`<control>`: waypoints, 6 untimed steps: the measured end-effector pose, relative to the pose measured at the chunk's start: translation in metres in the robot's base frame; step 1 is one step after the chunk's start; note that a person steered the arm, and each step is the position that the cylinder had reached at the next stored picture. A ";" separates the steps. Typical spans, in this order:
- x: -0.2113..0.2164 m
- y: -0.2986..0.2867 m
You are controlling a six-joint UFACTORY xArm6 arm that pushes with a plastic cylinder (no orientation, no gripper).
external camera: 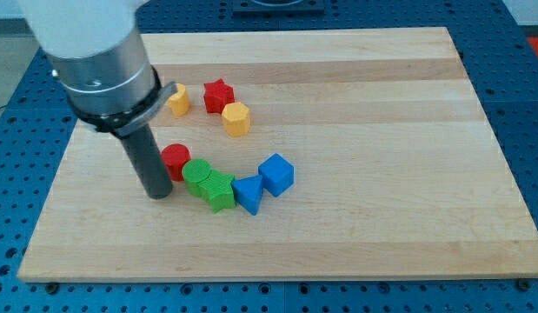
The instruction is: Move yellow hexagon to the center
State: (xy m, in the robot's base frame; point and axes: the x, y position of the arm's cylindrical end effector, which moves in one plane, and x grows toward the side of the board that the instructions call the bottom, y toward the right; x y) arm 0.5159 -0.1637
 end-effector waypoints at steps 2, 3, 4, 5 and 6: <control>-0.035 -0.051; -0.079 -0.038; -0.113 -0.006; -0.123 0.057; -0.107 0.122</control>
State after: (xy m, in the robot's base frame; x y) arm 0.4087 -0.0413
